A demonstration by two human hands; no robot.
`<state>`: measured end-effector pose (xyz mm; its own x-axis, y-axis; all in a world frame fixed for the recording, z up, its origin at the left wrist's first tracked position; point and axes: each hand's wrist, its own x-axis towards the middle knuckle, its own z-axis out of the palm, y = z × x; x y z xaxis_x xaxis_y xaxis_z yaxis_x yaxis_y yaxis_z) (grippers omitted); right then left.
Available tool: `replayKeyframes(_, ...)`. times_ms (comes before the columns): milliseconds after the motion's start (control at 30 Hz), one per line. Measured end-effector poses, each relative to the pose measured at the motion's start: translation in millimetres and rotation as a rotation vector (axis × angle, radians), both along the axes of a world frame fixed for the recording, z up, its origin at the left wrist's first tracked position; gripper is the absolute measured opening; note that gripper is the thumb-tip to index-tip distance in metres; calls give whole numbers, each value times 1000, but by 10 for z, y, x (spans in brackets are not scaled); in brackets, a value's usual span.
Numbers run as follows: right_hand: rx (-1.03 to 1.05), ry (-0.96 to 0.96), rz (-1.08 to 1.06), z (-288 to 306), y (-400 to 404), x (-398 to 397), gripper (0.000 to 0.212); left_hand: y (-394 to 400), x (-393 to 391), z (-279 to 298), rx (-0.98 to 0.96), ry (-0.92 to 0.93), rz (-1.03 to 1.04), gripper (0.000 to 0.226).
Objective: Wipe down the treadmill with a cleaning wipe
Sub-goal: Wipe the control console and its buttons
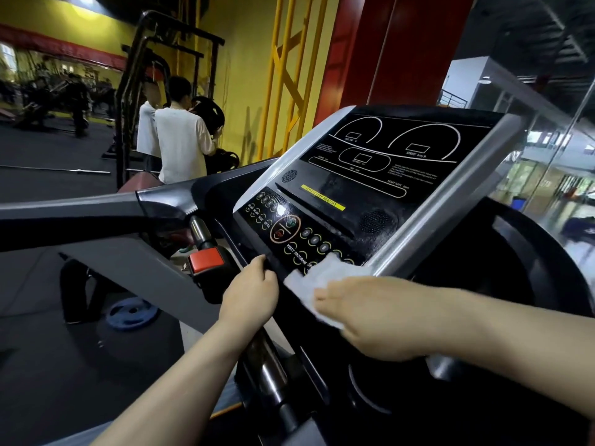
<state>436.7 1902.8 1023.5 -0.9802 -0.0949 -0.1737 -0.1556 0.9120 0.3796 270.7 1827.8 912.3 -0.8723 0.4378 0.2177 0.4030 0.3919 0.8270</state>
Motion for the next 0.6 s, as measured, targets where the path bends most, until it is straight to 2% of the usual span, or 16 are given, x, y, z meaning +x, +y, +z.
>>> replayKeyframes(133, 50, 89, -198, -89, 14, -628, 44, -72, 51, 10, 127, -62, -1, 42)
replayKeyframes(233, 64, 242, -384, -53, 376, -1259, 73, -70, 29, 6, 119, -53, -6, 44)
replayKeyframes(333, -40, 337, -479, -165, 444, -1636, 65, -71, 21, -12, 97, -31, 9, 50)
replayKeyframes(400, 15, 274, -373, -212, 305, -1577, 49, -87, 22, -11, 88, -37, 0, 56)
replayKeyframes(500, 134, 5, -78, -262, 143, -1088, 38, -98, -25, -36, 115, -52, -29, 52)
replayKeyframes(533, 136, -54, -13, -289, 105, -852, 38, -93, -36, -46, 130, -56, -22, 51)
replayKeyframes(600, 148, -126, 132, -389, 85, -457, 55, -80, -52, -57, 139, -59, 2, 53)
